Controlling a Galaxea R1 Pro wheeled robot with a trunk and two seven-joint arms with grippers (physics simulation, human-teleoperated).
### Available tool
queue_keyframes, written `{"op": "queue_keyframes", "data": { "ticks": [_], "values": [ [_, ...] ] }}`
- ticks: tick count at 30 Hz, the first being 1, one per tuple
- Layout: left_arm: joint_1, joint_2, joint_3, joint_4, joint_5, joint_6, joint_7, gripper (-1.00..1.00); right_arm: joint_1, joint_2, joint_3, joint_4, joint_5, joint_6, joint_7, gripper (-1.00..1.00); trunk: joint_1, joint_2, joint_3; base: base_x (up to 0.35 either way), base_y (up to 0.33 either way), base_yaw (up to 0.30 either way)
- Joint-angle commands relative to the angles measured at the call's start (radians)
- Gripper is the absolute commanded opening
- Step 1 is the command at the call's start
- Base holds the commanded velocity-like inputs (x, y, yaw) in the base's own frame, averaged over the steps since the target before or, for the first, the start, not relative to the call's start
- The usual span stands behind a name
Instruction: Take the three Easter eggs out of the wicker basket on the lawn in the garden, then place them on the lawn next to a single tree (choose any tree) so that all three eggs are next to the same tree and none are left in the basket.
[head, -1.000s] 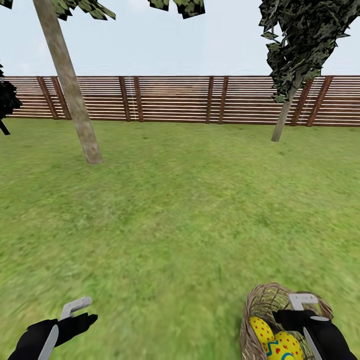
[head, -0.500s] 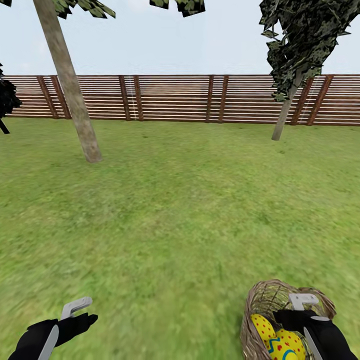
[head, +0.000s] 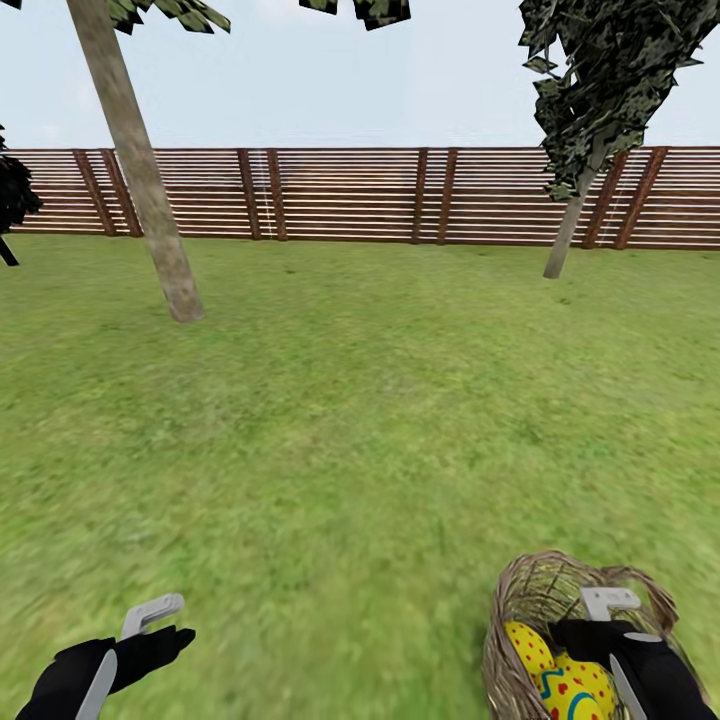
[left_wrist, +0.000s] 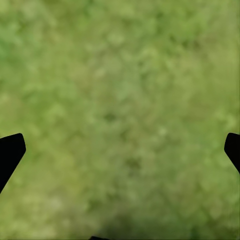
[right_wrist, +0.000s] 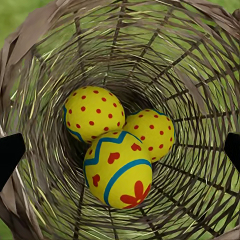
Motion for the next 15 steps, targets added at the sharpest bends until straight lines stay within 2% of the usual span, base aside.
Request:
{"op": "queue_keyframes", "data": {
  "ticks": [1,15],
  "values": [
    [0.000,0.000,0.002,-0.001,0.003,0.006,-0.003,1.00,-0.001,0.001,-0.001,-0.001,0.004,0.005,0.006,1.00,0.004,-0.008,-0.004,0.000,0.000,0.000],
    [-0.001,0.000,0.004,-0.001,0.004,0.007,-0.004,1.00,-0.001,0.001,-0.001,-0.002,0.009,0.005,0.006,1.00,0.057,-0.106,-0.048,0.000,0.000,0.000]
  ]
}}
